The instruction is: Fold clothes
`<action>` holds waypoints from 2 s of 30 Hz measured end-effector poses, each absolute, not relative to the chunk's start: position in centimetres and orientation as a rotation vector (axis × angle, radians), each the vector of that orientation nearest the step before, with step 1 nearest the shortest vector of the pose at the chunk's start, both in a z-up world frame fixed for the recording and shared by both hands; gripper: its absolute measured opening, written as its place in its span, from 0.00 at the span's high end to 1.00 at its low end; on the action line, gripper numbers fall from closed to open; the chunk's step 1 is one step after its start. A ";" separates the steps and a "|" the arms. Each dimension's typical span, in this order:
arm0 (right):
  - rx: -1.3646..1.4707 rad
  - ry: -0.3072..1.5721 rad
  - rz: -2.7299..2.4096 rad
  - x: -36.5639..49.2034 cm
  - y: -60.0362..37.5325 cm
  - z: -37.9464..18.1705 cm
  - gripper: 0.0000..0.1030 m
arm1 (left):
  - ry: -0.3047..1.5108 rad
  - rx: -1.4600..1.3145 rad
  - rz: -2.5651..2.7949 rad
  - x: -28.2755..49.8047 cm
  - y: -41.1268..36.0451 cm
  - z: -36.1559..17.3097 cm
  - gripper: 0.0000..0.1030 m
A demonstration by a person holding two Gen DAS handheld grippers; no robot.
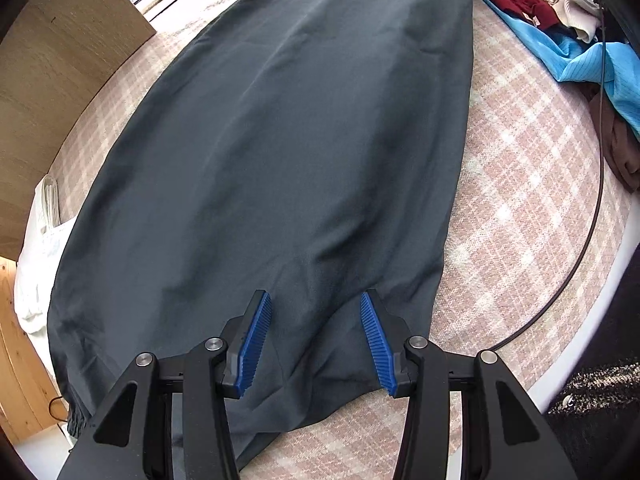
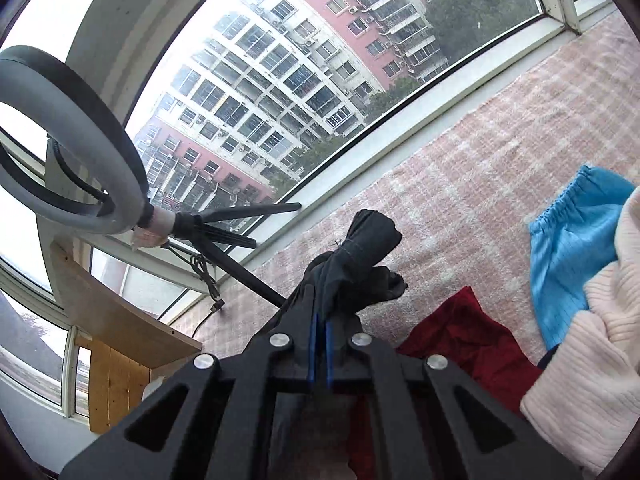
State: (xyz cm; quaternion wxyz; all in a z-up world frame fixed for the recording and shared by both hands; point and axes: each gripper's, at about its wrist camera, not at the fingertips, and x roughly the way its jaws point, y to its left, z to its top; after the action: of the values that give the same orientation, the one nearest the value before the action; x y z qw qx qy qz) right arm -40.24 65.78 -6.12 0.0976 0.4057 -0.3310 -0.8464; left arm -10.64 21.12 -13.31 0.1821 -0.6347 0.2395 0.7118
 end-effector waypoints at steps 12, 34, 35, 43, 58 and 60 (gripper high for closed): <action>1.580 -0.935 -2.495 -41.0 67.6 -14.6 0.97 | 0.683 -1.745 2.039 -10.1 20.9 -11.4 0.56; 0.857 0.080 -2.195 -22.5 23.2 5.0 0.97 | 0.211 -1.790 2.734 -0.2 -7.3 -7.0 0.56; 0.870 0.130 -2.110 -20.5 19.5 3.7 0.97 | 0.181 -1.799 2.742 0.2 -8.0 -7.8 0.56; 0.991 0.585 -1.801 -8.9 3.8 -10.7 0.97 | 0.111 -1.824 2.731 2.3 -10.7 -10.2 0.56; 1.193 0.168 -1.863 -12.1 18.9 -5.1 0.46 | 0.154 -1.675 2.497 -4.7 -5.5 -10.4 0.54; 1.197 0.141 -1.913 -12.3 20.8 -5.1 0.46 | 0.164 -1.695 2.468 -5.5 -4.9 -11.0 0.54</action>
State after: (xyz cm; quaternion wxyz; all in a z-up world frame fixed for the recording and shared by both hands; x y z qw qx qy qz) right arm -12.28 20.81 -5.08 0.4261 0.4790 0.0565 -0.7654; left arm -5.45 -4.85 -11.05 0.0715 -0.5638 0.0544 0.8210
